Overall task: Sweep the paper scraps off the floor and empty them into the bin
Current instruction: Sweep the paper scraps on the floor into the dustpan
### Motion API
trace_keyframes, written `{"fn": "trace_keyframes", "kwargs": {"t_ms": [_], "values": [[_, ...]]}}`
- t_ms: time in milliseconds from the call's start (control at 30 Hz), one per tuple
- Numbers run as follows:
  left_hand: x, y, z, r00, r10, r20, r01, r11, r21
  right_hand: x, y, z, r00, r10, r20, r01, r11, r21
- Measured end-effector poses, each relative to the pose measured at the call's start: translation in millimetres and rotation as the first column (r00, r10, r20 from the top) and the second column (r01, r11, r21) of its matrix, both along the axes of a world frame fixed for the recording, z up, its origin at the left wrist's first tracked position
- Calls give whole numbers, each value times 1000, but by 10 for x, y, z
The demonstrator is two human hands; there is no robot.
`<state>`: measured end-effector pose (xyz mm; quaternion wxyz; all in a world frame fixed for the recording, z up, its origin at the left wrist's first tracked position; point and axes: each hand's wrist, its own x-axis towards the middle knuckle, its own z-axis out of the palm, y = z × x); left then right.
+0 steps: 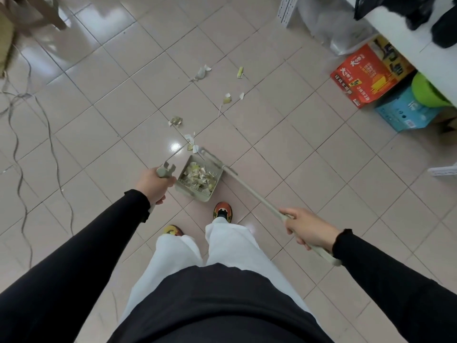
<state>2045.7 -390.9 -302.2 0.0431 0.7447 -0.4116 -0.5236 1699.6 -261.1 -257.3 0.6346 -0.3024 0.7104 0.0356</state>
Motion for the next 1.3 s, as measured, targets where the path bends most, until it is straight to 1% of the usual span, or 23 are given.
{"fn": "trace_keyframes", "kwargs": {"t_ms": [67,133,167,233,300,400,467,567,633,733,867,967,1033,1067,1133,1233,1300], "values": [[-17,12,-1,1000,0,-4,0,1000,5,105,-65,-96,998,40,-52,-42,998,-55],[-26,19,-6,1000,-1,-8,1,1000,2,220,-169,-259,988,114,-103,-123,989,-79],[-26,22,-7,1000,-1,-6,1,1000,1,275,-214,-326,983,146,-113,-154,986,-66],[-14,24,-20,1000,-4,4,4,1000,-5,338,-242,-387,981,174,-82,-176,984,-13],[12,36,-33,1000,-7,9,7,1000,-10,306,-154,-309,990,140,-28,-139,990,23],[108,91,-30,1000,-9,5,9,1000,-21,224,115,-63,997,77,-4,-77,997,25],[204,124,-25,1000,11,1,-11,999,-32,190,204,2,999,32,2,-32,999,11],[361,131,-17,997,74,8,-74,996,-41,260,-35,-115,999,2,-35,-4,998,-62],[451,109,-12,995,101,17,-100,994,-46,381,-370,-272,995,39,-87,-50,992,-120],[542,34,-7,992,122,38,-120,991,-60,560,-963,-634,977,144,-154,-170,971,-169],[620,-111,9,992,115,55,-113,992,-48,875,-1554,-883,929,303,-212,-331,937,-110],[650,-183,18,992,110,57,-109,994,-30,975,-1511,-891,891,406,-204,-421,906,-35],[649,-209,12,991,124,51,-122,992,-34,902,-1335,-786,877,451,-167,-457,890,3],[646,-214,13,990,129,48,-127,991,-37,815,-1238,-710,881,453,-138,-456,890,11],[650,-219,5,990,132,42,-130,990,-46,618,-1028,-495,913,396,-97,-397,918,12],[680,-212,-9,992,119,44,-117,992,-48,448,-702,-159,948,308,-75,-309,951,5],[697,-201,-18,993,111,51,-109,993,-42,476,-621,-104,960,269,-75,-271,962,-25]]}}
